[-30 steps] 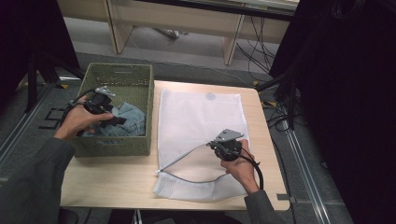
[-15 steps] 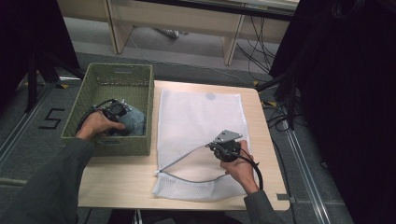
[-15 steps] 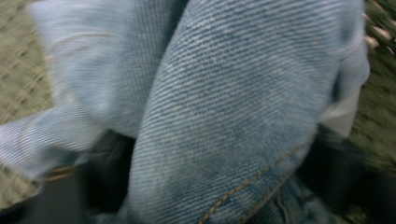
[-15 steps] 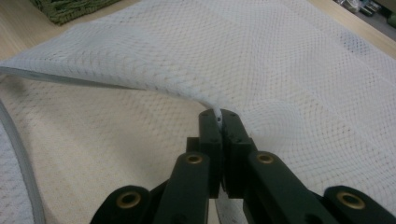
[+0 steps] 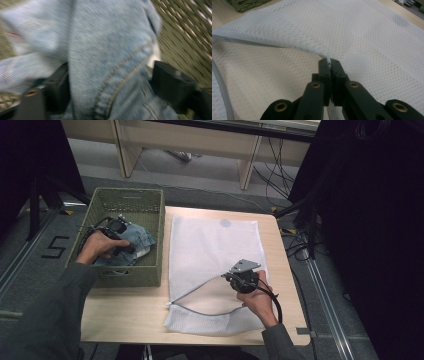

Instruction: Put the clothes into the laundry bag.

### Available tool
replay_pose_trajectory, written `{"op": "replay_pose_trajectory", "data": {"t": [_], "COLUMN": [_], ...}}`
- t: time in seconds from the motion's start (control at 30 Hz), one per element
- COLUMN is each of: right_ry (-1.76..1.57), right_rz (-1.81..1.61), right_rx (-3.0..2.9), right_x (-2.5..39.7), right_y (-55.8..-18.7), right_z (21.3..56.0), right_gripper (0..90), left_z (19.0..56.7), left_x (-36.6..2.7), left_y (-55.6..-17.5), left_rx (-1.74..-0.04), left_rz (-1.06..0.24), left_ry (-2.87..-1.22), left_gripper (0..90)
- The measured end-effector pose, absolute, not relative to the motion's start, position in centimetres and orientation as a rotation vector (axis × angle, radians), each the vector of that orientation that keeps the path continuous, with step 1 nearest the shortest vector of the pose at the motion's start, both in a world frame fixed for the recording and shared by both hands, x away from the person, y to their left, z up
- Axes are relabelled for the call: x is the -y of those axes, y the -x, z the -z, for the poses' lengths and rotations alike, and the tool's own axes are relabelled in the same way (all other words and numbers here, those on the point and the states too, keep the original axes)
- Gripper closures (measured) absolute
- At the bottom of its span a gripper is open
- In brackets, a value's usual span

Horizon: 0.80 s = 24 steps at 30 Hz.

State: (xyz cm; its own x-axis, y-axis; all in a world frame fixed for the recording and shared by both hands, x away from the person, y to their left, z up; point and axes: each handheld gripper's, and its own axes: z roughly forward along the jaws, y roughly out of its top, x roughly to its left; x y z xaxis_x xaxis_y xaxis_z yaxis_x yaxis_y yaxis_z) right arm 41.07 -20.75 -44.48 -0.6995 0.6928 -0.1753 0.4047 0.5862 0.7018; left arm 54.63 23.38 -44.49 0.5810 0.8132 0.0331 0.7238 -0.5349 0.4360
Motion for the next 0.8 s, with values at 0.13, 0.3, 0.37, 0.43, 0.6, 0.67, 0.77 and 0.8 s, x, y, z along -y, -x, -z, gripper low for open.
{"op": "replay_pose_trajectory", "data": {"t": [0.13,0.3,0.37,0.43,0.6,0.67,0.77,0.8], "right_ry": [-0.887,-0.884,-0.885,-0.888,-0.889,-0.893,-0.896,-0.879], "right_rz": [-0.895,-0.888,-0.892,-0.902,-0.901,-0.892,-0.903,-0.907], "right_rx": [-2.384,-2.397,-2.394,-2.378,-2.379,-2.391,-2.377,-2.373], "right_x": [20.5,20.6,20.6,20.6,20.8,20.9,20.9,20.9], "right_y": [-41.0,-41.0,-40.9,-41.0,-41.0,-41.1,-41.1,-41.2], "right_z": [44.6,44.6,44.6,44.6,44.6,44.5,44.5,44.5], "right_gripper": [89.4,89.2,89.2,89.2,89.3,89.4,89.5,89.5], "left_z": [47.7,48.1,47.5,47.1,46.9,46.6,46.3,46.3], "left_x": [-22.4,-20.9,-21.0,-21.8,-21.5,-21.9,-22.3,-22.3], "left_y": [-54.7,-54.9,-54.9,-54.8,-54.5,-54.2,-53.9,-53.8], "left_rx": [-1.173,-1.154,-1.18,-1.226,-1.198,-1.206,-1.177,-1.2], "left_rz": [-0.34,-0.439,-0.473,-0.473,-0.531,-0.544,-0.569,-0.569], "left_ry": [-2.575,-2.695,-2.674,-2.603,-2.604,-2.567,-2.538,-2.493], "left_gripper": [0.0,7.5,25.3,37.6,49.6,54.8,60.6,61.6]}}
